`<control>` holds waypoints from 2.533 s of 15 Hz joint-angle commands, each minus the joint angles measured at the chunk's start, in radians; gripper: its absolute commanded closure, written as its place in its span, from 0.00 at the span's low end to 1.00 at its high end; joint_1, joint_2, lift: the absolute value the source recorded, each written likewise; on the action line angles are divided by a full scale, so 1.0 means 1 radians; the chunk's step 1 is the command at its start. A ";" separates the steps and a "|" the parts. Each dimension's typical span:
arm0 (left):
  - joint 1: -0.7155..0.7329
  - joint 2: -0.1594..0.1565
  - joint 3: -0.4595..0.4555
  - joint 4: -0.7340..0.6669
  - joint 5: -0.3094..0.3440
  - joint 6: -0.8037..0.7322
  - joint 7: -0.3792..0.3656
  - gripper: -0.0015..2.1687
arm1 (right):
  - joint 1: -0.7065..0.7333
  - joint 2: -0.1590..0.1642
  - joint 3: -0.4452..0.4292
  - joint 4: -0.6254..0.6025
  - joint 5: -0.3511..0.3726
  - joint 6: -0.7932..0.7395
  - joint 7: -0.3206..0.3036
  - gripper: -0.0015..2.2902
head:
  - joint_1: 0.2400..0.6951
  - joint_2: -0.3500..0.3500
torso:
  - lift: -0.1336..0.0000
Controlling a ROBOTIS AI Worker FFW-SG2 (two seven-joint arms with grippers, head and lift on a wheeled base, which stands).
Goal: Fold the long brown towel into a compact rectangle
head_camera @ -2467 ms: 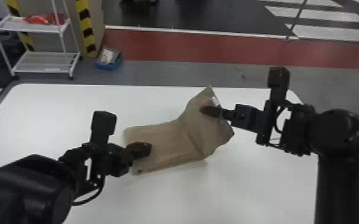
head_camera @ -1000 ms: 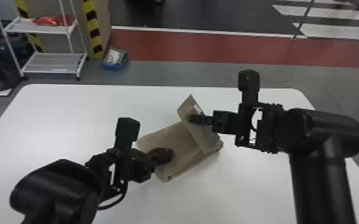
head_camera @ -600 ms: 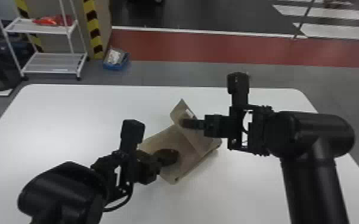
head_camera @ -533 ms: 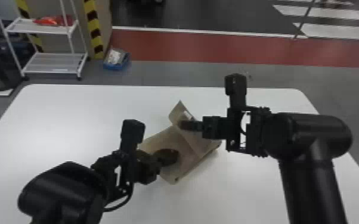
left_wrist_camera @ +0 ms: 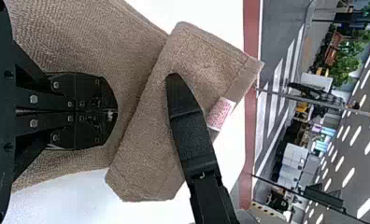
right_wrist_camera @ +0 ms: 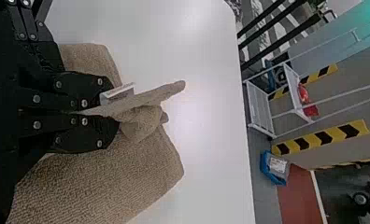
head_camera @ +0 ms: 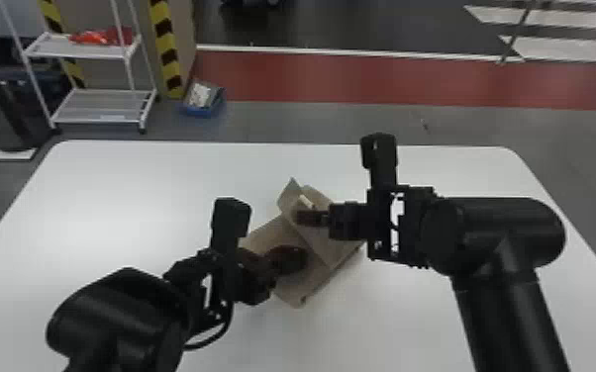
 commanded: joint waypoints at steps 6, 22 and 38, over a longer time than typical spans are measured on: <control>0.000 0.000 -0.002 0.003 0.002 -0.005 -0.003 0.68 | 0.007 0.001 0.013 0.028 -0.040 -0.081 0.040 0.12 | 1.00 0.42 | 0.08; 0.307 0.178 0.287 -0.606 0.028 0.308 -0.022 0.68 | 0.130 0.001 -0.234 -0.108 -0.169 -0.060 0.143 0.04 | 1.00 0.46 | 0.08; 0.187 0.181 0.267 -0.278 0.064 -0.183 -0.054 0.68 | 0.322 -0.048 -0.271 -0.073 0.049 -0.382 0.135 0.90 | 1.00 0.36 | 0.08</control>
